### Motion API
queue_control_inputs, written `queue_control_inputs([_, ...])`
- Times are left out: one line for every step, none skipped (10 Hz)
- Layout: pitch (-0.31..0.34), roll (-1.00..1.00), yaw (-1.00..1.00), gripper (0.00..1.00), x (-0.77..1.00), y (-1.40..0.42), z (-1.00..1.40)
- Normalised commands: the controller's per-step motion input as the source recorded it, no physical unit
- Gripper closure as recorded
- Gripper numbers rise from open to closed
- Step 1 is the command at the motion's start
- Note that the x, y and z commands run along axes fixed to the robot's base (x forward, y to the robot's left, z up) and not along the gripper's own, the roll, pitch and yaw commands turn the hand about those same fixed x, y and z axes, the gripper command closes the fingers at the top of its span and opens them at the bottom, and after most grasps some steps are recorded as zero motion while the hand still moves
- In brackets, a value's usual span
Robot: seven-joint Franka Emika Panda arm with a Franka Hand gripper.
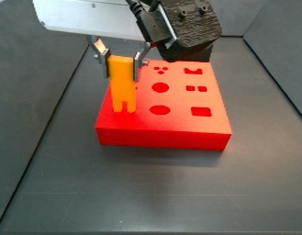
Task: Insert the square-circle object.
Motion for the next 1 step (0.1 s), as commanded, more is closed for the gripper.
queue_control_inputs([0.0, 0.0, 0.0, 1.0, 0.0, 0.0, 0.0])
